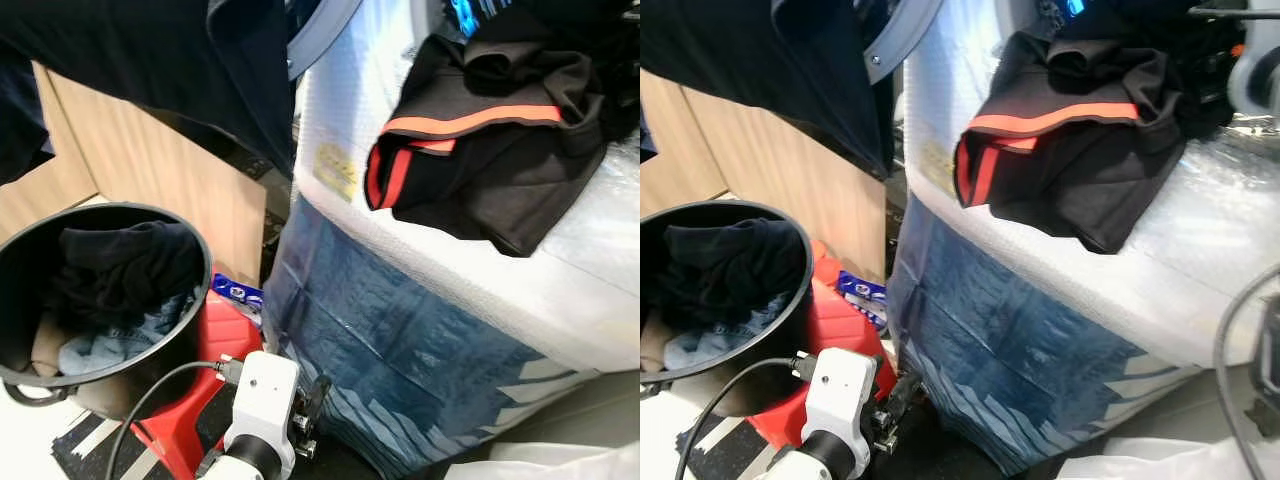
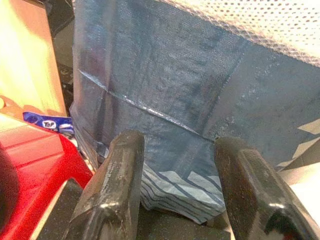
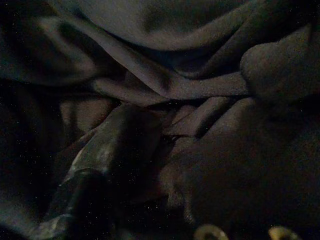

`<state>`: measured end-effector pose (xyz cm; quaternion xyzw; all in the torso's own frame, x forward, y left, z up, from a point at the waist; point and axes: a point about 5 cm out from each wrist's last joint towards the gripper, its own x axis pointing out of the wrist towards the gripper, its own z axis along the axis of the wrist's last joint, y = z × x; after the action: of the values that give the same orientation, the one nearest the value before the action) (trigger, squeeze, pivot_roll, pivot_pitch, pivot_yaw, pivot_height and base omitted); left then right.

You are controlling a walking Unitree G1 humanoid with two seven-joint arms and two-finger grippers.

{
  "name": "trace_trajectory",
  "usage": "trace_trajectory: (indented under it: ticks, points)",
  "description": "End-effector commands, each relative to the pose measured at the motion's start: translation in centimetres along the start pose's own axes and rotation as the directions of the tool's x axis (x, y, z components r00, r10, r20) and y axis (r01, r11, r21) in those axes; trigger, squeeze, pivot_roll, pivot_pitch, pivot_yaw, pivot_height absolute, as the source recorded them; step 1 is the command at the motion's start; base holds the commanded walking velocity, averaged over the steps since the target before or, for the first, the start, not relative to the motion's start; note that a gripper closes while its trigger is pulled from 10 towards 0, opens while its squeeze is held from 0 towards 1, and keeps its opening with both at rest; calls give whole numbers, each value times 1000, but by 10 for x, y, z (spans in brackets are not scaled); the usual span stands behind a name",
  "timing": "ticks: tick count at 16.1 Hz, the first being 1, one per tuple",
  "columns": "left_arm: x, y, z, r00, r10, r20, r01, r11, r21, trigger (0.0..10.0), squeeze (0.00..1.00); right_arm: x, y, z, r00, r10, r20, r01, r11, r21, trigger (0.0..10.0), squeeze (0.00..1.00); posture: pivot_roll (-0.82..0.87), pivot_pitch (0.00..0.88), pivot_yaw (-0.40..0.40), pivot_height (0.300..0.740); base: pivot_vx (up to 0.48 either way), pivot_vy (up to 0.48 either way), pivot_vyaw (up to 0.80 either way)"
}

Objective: Clothes washing

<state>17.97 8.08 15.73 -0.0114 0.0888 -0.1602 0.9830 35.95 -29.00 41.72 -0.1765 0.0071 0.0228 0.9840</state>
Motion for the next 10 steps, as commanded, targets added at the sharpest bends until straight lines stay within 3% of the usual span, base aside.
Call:
trace_trajectory:
  ticks: [1, 3, 4, 5, 6, 9, 10]
  points:
    - [1, -3, -2, 1000, -24, -11, 24, 999, -22, 10000, 0, -15, -13, 12, 999, -14, 45, 17, 998, -58, 10000, 1000, 76, 213, -155, 740, 0, 0, 0]
    - [3, -3, -2, 999, -31, -9, 31, 999, -18, 10000, 0, -24, -16, 15, 999, 13, 44, -10, 998, -70, 10000, 1000, 69, 206, -152, 740, 0, 0, 0]
    - [4, -3, -1, 999, -31, -7, 31, 999, -17, 10000, 0, -27, -19, 14, 1000, 9, 30, -7, 998, -67, 10000, 804, 69, 206, -152, 740, 0, 0, 0]
    - [5, -3, 0, 999, -34, -3, 34, 999, -20, 10000, 0, -29, -20, 14, 1000, 6, 29, -5, 1000, -18, 10000, 94, 64, 203, -149, 740, 0, 0, 0]
    - [6, -3, 0, 999, -39, -2, 39, 999, -16, 10000, 0, -31, -21, 12, 1000, 7, 15, -7, 1000, -9, 10000, 0, 59, 197, -146, 740, 0, 0, 0]
    - [9, -2, 1, 999, -43, 3, 43, 999, -14, 10000, 0, -36, -25, 4, 1000, 3, 0, -3, 999, -42, 10000, 0, 55, 188, -141, 740, 0, 0, 0]
    - [10, -2, 1, 999, -47, 6, 47, 999, -13, 10000, 0, -38, -31, 0, 999, -26, -46, 25, 1000, -9, 10000, 1000, 48, 187, -136, 740, 0, 0, 0]
